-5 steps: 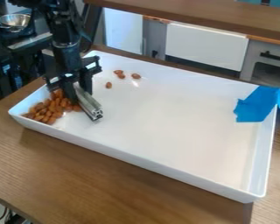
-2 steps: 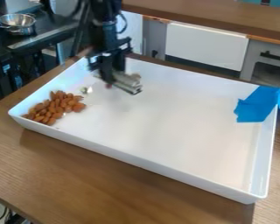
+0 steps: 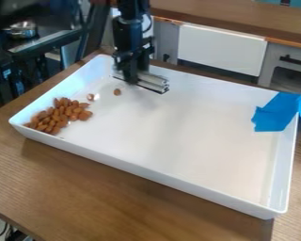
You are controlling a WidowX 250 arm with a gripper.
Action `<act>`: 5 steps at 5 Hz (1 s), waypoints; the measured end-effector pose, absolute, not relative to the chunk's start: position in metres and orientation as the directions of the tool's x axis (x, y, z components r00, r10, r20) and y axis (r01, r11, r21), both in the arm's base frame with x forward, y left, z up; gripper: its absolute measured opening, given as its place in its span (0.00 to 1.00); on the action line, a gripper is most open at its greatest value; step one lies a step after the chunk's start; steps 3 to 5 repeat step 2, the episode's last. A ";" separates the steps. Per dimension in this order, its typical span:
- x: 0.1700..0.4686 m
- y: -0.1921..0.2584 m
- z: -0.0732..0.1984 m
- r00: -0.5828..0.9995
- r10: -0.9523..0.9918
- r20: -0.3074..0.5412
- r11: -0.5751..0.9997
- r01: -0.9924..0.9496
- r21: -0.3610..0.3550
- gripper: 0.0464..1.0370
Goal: Sweep into pile
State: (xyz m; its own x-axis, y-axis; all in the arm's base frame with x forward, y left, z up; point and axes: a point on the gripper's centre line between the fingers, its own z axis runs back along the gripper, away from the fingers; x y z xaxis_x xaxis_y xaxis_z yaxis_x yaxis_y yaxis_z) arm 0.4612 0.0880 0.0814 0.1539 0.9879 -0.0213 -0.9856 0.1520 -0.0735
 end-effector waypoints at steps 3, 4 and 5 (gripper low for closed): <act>0.471 0.086 0.086 0.146 0.989 -0.004 0.144 -0.982 -0.121 0.33; 0.471 0.086 0.086 0.146 0.989 -0.004 0.144 -0.982 -0.121 0.33; 0.471 0.086 0.086 0.146 0.989 -0.004 0.144 -0.982 -0.121 0.33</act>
